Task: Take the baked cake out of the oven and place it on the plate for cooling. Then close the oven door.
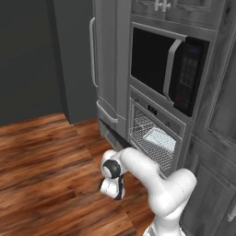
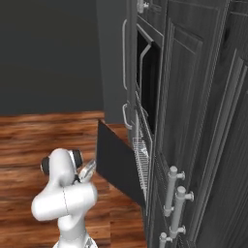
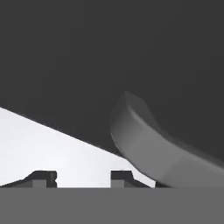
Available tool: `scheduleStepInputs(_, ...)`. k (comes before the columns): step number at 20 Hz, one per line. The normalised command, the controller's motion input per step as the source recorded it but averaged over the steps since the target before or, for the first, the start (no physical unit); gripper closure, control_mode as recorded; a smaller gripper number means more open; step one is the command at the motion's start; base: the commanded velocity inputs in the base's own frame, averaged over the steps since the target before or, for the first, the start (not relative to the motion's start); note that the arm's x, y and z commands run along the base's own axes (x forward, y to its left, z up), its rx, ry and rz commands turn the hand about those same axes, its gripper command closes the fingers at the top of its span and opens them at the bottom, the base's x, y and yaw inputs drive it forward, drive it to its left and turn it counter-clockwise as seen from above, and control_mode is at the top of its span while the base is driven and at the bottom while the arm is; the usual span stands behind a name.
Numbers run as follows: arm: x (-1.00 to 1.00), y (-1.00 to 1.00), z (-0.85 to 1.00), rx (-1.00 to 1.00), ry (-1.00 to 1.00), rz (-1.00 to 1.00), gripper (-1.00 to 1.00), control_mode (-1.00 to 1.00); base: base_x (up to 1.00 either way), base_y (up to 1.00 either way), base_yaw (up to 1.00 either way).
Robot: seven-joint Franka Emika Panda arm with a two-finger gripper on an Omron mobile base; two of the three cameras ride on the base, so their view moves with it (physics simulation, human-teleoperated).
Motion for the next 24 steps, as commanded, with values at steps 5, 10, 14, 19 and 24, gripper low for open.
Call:
scheduleStepInputs(5,1.00,-1.00,0.16,-0.03,0.46,-0.01,-1.00,-1.00,0.00,0.00,0.00)
scheduleStepInputs(10,1.00,-1.00,0.01,0.00,0.44,-0.09,-1.00,-1.00,0.00,0.00,0.00)
scheduleStepInputs(14,0.97,-1.00,0.00,0.00,0.44,-0.21,-1.00,-1.00,0.00,0.00,0.00)
scheduleStepInputs(19,0.85,-1.00,0.00,0.00,0.45,-0.27,-1.00,-1.00,0.00,0.00,0.00)
scheduleStepInputs(24,0.77,-1.00,0.00,0.00,0.45,-0.30,-1.00,-1.00,0.00,0.00,0.00)
